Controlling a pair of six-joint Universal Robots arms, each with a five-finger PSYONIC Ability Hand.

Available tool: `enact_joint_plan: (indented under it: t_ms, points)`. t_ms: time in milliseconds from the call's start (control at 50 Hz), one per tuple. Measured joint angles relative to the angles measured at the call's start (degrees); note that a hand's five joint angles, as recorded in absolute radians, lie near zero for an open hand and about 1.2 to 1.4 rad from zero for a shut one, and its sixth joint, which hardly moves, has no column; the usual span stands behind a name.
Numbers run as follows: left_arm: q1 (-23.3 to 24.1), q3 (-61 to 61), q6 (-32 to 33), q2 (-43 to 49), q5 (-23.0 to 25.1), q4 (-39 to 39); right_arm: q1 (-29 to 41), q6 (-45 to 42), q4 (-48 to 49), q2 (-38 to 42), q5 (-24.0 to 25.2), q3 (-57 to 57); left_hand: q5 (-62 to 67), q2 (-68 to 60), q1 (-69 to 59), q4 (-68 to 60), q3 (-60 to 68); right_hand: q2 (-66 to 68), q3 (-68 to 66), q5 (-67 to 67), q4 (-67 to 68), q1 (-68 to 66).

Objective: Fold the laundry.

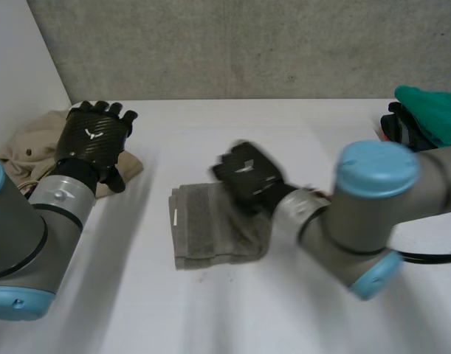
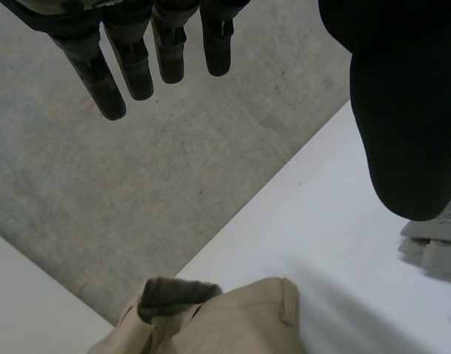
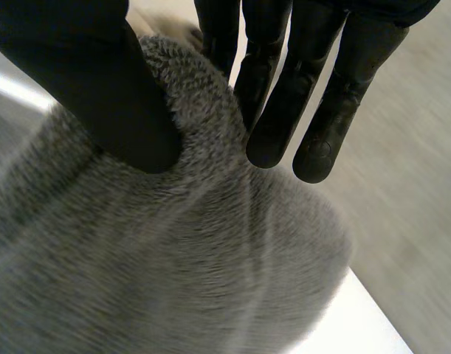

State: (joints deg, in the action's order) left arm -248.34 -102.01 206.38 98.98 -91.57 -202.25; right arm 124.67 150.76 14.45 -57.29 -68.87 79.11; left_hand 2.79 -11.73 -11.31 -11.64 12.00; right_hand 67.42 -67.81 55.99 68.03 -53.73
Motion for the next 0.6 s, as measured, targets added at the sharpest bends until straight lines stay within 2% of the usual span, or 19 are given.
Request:
enact_joint_plan:
  t_ms: [80, 100, 120, 140, 160, 200, 220, 300, 380, 480, 600]
  points:
    - [-0.92, -0.36, -0.01, -0.38, 0.0, 0.36, 5.99, 0.06, -0.47, 4.27, 2.39, -4.06, 0.0, 0.0, 0.0, 0.0, 0.0, -2.15, 2.26, -1.81, -2.35, 1.06]
    - [-1.06, -0.51, -0.01, -0.43, -0.01, 0.48, 7.41, 0.11, -0.83, 5.7, 2.54, -5.14, 0.0, 0.0, 0.0, 0.0, 0.0, -12.63, 11.52, -10.02, -11.66, 8.67]
    - [-1.1, -0.6, -0.01, -0.45, -0.01, 0.54, 8.37, 0.18, -1.15, 6.75, 2.23, -5.96, 0.0, 0.0, 0.0, 0.0, 0.0, -12.63, 11.52, -10.02, -11.66, 8.67]
    - [-1.09, -0.67, -0.02, -0.46, -0.01, 0.59, 9.06, 0.28, -1.47, 7.5, 1.68, -6.63, 0.0, 0.0, 0.0, 0.0, 0.0, -26.94, 25.36, -23.4, -25.38, 21.91]
    - [-1.03, -0.71, -0.02, -0.45, -0.01, 0.63, 9.58, 0.45, -1.8, 8.02, 0.73, -7.17, 0.0, 0.0, 0.0, 0.0, 0.0, -36.71, 35.28, -33.34, -35.29, 29.02]
    - [-0.91, -0.66, -0.02, -0.43, -0.03, 0.65, 10.13, 0.92, -2.27, 8.33, -1.19, -7.83, 0.0, 0.0, 0.0, 0.0, 0.0, -39.79, 39.33, -37.54, -39.31, 31.35]
    - [-0.75, -0.51, -0.02, -0.39, -0.04, 0.64, 10.36, 1.74, -2.6, 8.0, -3.12, -8.18, 0.0, 0.0, 0.0, 0.0, 0.0, -45.63, 46.23, -44.41, -46.31, 34.76]
    - [0.42, 1.26, -0.27, 0.02, -0.11, 0.6, 9.47, 7.17, -3.27, 4.57, -8.19, -8.34, 0.0, 0.0, 0.0, 0.0, 0.0, -46.15, 49.55, -47.89, -50.04, 37.3]
    - [3.34, 4.7, -1.94, 1.83, -0.17, 0.86, 6.25, 14.94, -5.05, 0.57, -10.35, -8.11, 0.0, 0.0, 0.0, 0.0, 0.0, -46.15, 50.14, -48.56, -50.38, 37.78]
    - [8.31, 10.15, -6.12, 6.98, -0.35, 3.11, 1.96, 21.35, -10.51, -0.67, -10.26, -9.2, 0.0, 0.0, 0.0, 0.0, 0.0, -46.15, 50.14, -48.56, -50.38, 37.78]
    - [12.2, 15.52, -11.14, 14.82, -2.3, 9.78, 0.42, 22.79, -17.87, 4.49, -8.53, -14.31, 0.0, -0.02, -0.16, -0.02, 0.0, -46.15, 50.14, -48.56, -50.38, 37.78]
